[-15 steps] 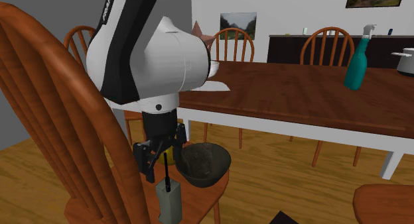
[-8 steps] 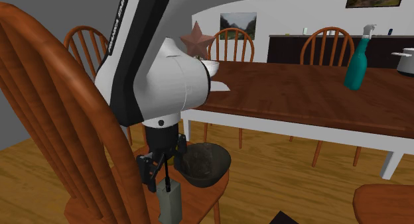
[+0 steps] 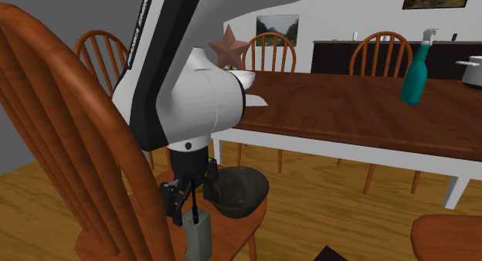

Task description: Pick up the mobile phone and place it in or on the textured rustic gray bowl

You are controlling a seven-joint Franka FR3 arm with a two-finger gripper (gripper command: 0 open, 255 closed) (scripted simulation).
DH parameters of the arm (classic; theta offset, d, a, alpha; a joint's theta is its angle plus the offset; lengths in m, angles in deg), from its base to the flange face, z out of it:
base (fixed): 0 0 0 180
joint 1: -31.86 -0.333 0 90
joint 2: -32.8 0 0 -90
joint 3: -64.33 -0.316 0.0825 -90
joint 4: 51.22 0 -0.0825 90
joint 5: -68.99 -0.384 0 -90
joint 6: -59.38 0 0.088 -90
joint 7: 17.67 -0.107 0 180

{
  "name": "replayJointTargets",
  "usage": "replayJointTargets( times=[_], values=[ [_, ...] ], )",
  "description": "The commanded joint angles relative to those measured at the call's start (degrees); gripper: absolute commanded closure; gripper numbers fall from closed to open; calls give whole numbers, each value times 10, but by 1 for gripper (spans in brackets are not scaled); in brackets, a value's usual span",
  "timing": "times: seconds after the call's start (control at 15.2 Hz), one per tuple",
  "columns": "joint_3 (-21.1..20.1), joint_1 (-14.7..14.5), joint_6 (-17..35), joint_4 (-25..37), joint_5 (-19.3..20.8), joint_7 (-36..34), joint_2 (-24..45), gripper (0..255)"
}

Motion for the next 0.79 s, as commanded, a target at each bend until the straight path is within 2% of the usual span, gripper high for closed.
replayJointTargets(
  times=[0.0,0.53,0.73],
  values=[
    [-7,-6,1,-7,3,1,5,255],
    [-7,-6,-3,6,3,0,15,255],
    [-6,-8,-17,-3,6,-3,-9,255]
  ],
)
